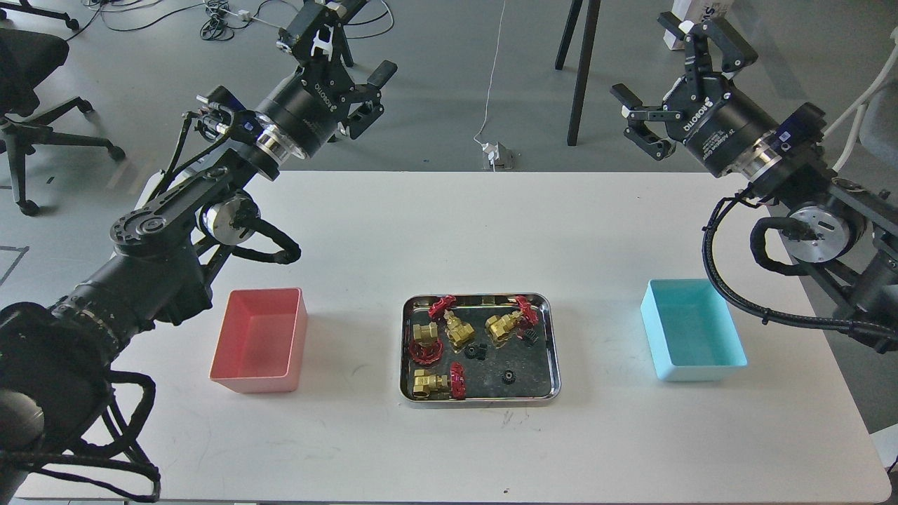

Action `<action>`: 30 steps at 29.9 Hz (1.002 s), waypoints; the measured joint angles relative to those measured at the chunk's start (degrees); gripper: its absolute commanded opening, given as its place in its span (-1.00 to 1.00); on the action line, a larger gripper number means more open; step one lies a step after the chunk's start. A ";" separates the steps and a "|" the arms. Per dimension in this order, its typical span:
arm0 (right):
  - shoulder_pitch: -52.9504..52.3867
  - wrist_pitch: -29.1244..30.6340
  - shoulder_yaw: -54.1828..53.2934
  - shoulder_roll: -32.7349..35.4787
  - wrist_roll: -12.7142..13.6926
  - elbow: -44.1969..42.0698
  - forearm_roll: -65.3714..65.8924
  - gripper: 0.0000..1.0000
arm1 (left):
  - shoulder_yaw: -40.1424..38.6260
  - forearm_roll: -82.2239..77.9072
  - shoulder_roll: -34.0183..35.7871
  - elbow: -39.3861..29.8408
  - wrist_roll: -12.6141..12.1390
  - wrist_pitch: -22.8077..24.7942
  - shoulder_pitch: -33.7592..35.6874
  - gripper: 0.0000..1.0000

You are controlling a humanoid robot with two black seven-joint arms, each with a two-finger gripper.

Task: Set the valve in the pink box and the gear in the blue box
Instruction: 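Raise the left arm and swing the left gripper toward the tray, then lower the left gripper onto a red-handled brass valve in the tray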

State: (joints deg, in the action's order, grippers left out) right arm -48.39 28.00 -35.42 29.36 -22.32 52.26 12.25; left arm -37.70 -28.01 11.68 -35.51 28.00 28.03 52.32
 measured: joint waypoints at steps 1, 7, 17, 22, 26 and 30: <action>0.22 0.00 -0.66 0.01 -0.01 -0.10 0.00 1.00 | 0.01 0.81 0.29 0.00 0.00 0.00 -0.18 1.00; 0.46 0.00 -4.58 0.10 -0.05 -0.35 -3.39 1.00 | -0.45 5.16 3.33 0.28 0.00 -0.01 -0.43 1.00; -7.19 -0.86 -7.83 3.25 0.38 -0.30 -20.47 1.00 | -5.65 13.50 1.29 -8.18 0.00 -0.04 -1.30 1.00; -8.35 -4.64 -6.74 4.98 0.86 0.23 -21.24 1.00 | -3.95 6.07 2.96 -19.72 0.00 -0.03 -0.50 0.99; -7.55 -5.04 -6.12 5.91 0.87 0.62 -21.36 1.00 | 8.65 -0.69 7.48 -25.62 -0.02 -0.02 6.48 0.98; -6.73 -5.37 -6.08 6.06 0.88 1.36 -21.40 1.00 | 31.60 -6.28 11.64 -31.62 -0.03 -6.34 20.89 0.94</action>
State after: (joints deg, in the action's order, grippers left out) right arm -55.12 22.63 -41.50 35.42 -21.44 53.61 -9.14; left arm -6.10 -34.29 23.32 -67.14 27.97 21.69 73.20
